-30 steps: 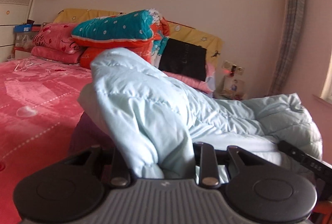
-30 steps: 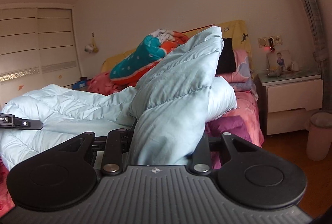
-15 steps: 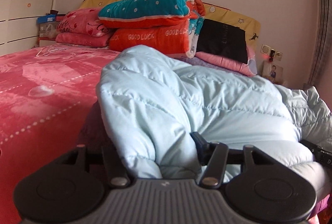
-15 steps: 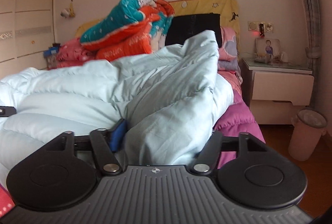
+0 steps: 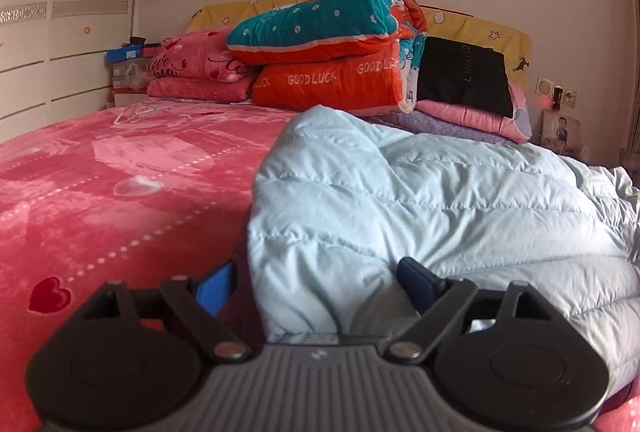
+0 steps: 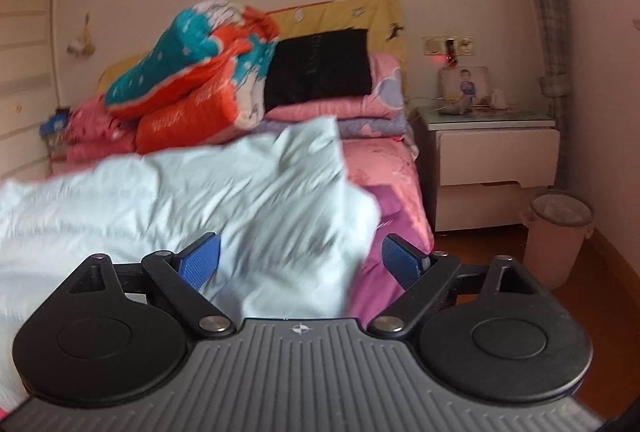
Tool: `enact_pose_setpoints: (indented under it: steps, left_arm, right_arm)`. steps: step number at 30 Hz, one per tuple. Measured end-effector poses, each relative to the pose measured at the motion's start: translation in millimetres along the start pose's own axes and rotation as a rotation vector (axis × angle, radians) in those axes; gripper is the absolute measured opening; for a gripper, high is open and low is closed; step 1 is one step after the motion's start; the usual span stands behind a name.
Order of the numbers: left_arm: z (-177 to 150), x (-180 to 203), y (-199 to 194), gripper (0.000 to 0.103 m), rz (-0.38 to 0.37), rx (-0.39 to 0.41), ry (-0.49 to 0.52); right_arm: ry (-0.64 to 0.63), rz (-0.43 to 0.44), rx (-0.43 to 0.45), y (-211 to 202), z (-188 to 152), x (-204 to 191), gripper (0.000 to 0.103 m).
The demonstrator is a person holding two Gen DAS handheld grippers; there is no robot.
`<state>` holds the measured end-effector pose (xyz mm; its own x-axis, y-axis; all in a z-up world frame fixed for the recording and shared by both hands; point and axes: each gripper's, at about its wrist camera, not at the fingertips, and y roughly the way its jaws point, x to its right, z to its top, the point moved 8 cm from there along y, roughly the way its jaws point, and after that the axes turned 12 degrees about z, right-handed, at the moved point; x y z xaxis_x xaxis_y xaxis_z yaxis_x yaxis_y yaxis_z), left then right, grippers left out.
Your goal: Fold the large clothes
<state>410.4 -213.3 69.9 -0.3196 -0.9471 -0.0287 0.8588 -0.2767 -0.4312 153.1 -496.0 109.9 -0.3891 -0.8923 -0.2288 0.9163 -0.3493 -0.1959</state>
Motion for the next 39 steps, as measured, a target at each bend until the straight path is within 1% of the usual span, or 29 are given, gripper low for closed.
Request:
enact_pose_setpoints:
  steps: [4,8,12,15,18,20,22,25,28,33,39]
  left_arm:
    - [1,-12,-20,0.089,0.020,0.007,0.011]
    - [-9,-26,-50,0.090,0.016,-0.006,0.027]
    - [-31,-34,-92,0.091,-0.013,-0.014,0.038]
    - [-51,-38,-126,0.093,-0.047,-0.038,0.008]
    - [-70,-41,-159,0.094,-0.050,-0.059,-0.029]
    - [-84,-40,-182,0.095,-0.058,-0.073,-0.048]
    - [-97,-38,-206,0.098,-0.070,-0.093,-0.057]
    - [-114,-34,-243,0.099,-0.096,-0.108,-0.053]
    - [-126,-32,-280,0.100,-0.120,-0.108,-0.037]
    - [-135,-37,-336,0.101,-0.138,-0.102,-0.040]
    - [-127,-42,-392,0.102,-0.120,-0.060,-0.015]
  right_arm:
    - [0.033,-0.040,0.051,-26,24,18,0.103]
    - [0.058,-0.033,0.062,-59,32,22,0.103]
    - [0.090,-0.006,0.055,-107,18,13,0.103]
    - [0.107,0.007,0.036,-136,2,2,0.103]
    - [0.135,0.015,-0.004,-168,-23,-12,0.103]
    - [0.145,0.025,-0.034,-194,-41,-24,0.103]
    - [0.155,0.038,-0.063,-216,-56,-37,0.103]
    - [0.120,0.040,-0.091,-252,-75,-59,0.103]
    - [0.121,0.062,-0.122,-288,-91,-81,0.103]
    - [0.094,0.093,-0.113,-347,-92,-112,0.103]
    - [0.104,0.083,-0.074,-407,-79,-130,0.103]
